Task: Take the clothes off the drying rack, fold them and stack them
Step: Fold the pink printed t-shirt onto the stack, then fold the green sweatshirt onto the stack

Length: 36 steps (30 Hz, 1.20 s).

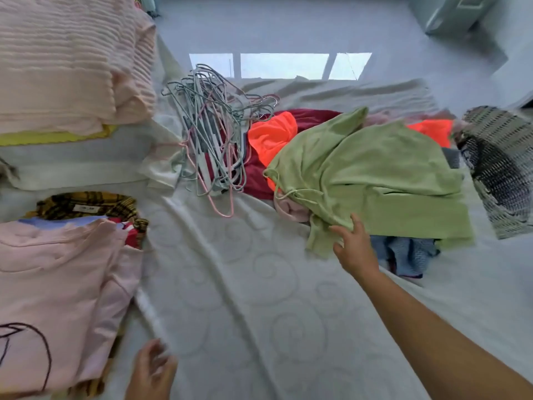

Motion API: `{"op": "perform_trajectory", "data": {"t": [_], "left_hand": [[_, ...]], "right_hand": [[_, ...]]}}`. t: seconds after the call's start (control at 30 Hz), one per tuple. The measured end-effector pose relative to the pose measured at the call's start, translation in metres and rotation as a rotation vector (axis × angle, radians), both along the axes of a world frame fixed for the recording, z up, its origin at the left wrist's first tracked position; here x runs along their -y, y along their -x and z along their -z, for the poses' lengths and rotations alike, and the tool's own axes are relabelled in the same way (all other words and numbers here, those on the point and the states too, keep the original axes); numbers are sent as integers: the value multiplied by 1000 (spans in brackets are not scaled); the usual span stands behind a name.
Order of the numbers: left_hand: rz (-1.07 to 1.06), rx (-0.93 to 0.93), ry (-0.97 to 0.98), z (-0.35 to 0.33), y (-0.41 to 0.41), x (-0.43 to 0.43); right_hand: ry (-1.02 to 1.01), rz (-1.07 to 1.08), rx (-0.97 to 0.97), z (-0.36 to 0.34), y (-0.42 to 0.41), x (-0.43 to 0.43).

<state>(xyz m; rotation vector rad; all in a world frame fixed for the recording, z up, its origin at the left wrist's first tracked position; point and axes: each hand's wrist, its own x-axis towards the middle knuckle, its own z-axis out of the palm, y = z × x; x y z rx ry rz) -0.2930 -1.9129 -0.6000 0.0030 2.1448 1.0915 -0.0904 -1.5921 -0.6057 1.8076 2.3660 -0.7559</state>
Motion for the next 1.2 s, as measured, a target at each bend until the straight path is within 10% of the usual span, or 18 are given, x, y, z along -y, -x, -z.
{"op": "perform_trajectory", "data": {"t": [0.23,0.47,0.6,1.2], "left_hand": [[120,292,-19,-8,-116,-70],[57,358,-95,-41,-134,-111],[-29,402,-178,-72,-139,-131],[609,264,-228,-230,-166,-83]], "right_hand": [[215,-219,116,28,-18,-50],[440,330,-628,-49,-21,-45],[588,292,-735,-120,-39,-35],[61,62,-1114,-505,-83,60]]}}
